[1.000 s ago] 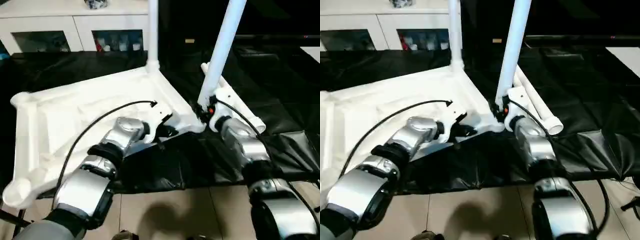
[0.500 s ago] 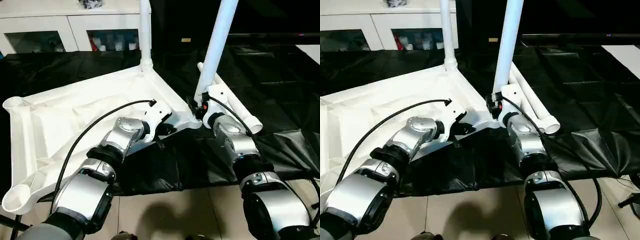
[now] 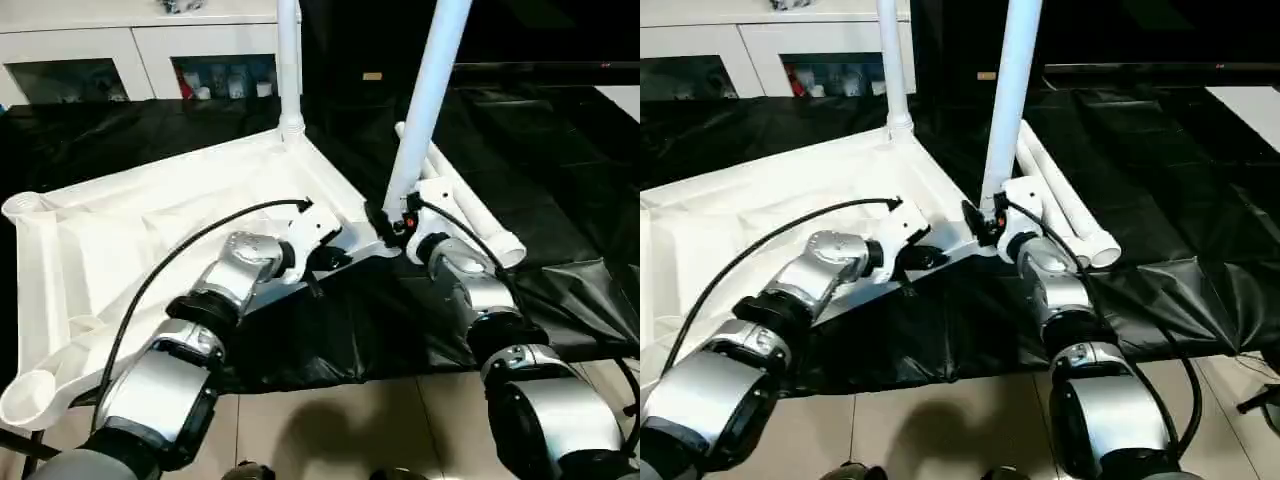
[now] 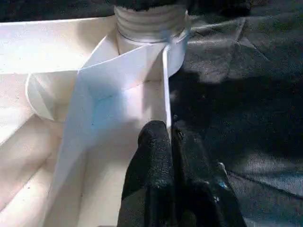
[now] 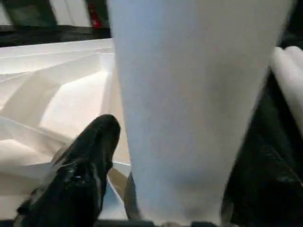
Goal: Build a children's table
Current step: Insert table leg to table base, then rotate leg to tighten
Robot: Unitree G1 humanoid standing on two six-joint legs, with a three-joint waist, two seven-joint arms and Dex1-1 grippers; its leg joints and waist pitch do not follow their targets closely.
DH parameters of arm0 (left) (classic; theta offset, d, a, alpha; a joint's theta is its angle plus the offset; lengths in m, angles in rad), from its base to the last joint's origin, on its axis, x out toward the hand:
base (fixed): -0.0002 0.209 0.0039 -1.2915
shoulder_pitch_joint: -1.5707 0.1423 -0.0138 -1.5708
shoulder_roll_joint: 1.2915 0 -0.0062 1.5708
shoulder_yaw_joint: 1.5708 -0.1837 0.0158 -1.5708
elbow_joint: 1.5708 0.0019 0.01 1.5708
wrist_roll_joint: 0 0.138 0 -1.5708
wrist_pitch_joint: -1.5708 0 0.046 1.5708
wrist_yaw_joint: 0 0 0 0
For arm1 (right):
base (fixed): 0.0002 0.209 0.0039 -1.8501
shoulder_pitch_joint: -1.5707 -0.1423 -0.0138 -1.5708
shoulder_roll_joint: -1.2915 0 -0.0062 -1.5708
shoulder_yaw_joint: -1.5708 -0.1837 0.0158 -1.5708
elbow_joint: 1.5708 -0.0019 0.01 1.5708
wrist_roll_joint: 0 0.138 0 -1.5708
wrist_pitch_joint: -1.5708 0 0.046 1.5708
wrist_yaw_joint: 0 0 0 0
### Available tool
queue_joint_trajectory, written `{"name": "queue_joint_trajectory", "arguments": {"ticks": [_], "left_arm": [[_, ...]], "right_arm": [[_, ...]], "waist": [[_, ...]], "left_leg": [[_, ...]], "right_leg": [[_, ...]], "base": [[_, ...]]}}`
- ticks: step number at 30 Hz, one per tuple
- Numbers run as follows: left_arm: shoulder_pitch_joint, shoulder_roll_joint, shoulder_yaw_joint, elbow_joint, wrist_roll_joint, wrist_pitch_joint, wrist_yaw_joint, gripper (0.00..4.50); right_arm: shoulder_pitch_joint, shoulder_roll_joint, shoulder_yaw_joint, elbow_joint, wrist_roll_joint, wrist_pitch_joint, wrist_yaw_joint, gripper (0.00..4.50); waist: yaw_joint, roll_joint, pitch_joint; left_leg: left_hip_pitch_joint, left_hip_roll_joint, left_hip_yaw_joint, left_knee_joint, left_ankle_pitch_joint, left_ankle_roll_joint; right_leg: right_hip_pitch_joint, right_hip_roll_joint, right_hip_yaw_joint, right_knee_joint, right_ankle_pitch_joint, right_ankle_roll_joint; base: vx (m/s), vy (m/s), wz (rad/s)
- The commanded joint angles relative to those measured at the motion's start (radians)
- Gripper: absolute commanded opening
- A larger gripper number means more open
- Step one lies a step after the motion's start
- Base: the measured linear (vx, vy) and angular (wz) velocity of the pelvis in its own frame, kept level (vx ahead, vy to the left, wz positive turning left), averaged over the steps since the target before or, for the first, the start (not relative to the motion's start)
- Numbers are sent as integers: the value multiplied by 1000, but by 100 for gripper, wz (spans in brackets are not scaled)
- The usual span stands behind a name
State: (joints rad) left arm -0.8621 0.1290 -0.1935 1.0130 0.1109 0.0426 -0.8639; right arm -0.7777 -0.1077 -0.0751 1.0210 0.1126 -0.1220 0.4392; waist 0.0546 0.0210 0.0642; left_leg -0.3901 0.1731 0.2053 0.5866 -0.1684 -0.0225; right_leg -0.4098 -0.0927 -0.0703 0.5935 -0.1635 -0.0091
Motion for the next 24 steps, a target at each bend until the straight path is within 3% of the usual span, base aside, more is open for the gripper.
{"name": "queue_joint_trajectory", "arguments": {"ticks": [1,7,8,11,17,21,24], "left_arm": [[-11,-7,7,-70,-32,-61,-42,0],[-3,27,1,-65,-58,-92,-168,0],[-3,32,1,-65,-63,-96,-196,0],[-2,40,-3,-63,-65,-106,-235,0],[7,74,-23,-56,-67,-154,-392,0],[7,86,-34,-49,-70,-171,-452,0],[10,90,-40,-48,-68,-180,-479,0]], "right_arm": [[14,7,28,4,-9,8,41,381],[50,-68,75,-48,-27,-11,215,393],[56,-83,82,-56,-30,-12,253,393],[64,-101,88,-68,-29,-7,303,393],[120,-178,133,-187,23,74,570,393],[138,-212,159,-226,34,100,683,393],[146,-224,169,-243,34,117,727,378]], "waist": [[8,-10,-79],[28,-7,-83],[37,-2,-86],[40,-5,-84],[52,-4,-85],[61,-3,-84],[63,-2,-82]], "left_leg": [[21,59,-27,-65,-198,84],[20,62,-22,-57,-159,112],[20,64,-22,-53,-148,116],[16,62,-21,-51,-148,120],[17,65,-23,-50,-151,137],[24,68,-23,-52,-181,113],[22,68,-25,-54,-198,95]], "right_leg": [[53,-70,44,-61,-149,-281],[53,-68,41,-49,-79,-302],[52,-67,40,-44,-56,-307],[52,-68,40,-44,-47,-313],[54,-67,40,-43,-48,-311],[47,-69,41,-47,-96,-310],[48,-69,41,-48,-121,-306]], "base": [[0,0,0],[0,0,0],[0,0,0],[0,0,0],[0,0,0],[0,0,0],[0,0,0]]}}
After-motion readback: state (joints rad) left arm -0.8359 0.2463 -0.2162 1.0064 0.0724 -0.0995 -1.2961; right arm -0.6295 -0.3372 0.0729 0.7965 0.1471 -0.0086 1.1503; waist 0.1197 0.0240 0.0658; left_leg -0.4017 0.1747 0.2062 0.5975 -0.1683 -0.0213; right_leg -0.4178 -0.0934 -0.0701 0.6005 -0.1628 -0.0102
